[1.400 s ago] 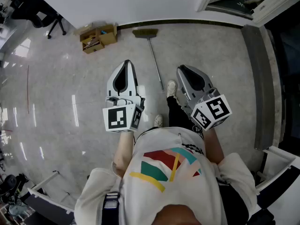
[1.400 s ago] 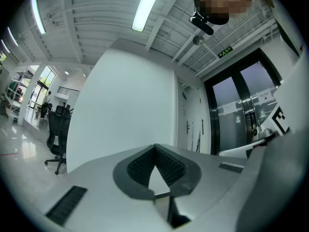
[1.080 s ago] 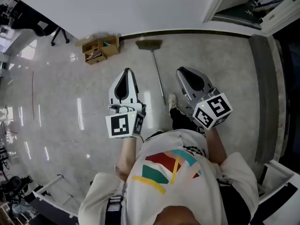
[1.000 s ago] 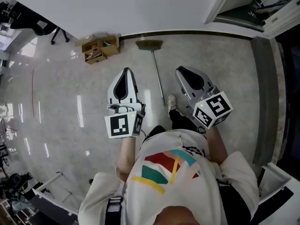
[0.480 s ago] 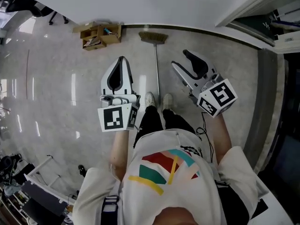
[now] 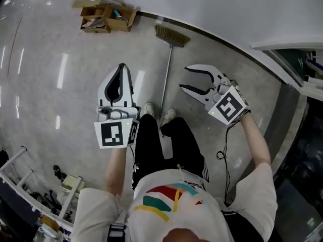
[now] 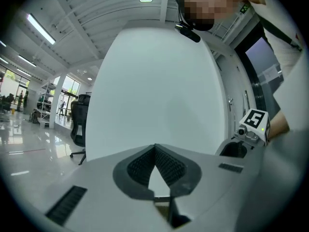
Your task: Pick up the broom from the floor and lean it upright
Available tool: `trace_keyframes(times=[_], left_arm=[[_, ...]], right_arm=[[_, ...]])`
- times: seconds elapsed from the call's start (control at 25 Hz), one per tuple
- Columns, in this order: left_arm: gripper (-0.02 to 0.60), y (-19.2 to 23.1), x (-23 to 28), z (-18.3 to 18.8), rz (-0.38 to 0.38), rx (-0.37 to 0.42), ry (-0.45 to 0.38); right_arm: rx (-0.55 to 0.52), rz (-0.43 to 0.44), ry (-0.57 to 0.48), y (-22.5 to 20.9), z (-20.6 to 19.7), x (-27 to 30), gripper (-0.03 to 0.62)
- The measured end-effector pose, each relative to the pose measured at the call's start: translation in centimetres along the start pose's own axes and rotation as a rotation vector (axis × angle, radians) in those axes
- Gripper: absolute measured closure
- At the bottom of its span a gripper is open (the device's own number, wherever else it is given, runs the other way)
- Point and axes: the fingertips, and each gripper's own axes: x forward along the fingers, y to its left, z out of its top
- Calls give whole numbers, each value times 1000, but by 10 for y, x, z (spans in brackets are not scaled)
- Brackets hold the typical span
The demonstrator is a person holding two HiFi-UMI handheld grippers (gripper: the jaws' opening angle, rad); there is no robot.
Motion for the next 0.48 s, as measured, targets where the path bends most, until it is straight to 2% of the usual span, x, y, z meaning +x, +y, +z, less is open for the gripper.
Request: trace_keyframes(times=[0.12, 0.24, 0.36, 0.48], left_arm=[[537, 36, 18, -118, 46, -4, -3], [537, 78, 24, -254, 91, -12, -12], [537, 116, 33, -394, 99, -61, -5], [537, 137, 40, -502, 108, -44, -23]], right_arm=[[-184, 123, 98, 11, -109, 94, 382], [-347, 268, 208, 33, -244, 189, 382], [-513, 394, 310, 55, -383, 274, 382], [-684, 514, 386, 82, -491, 339, 382]])
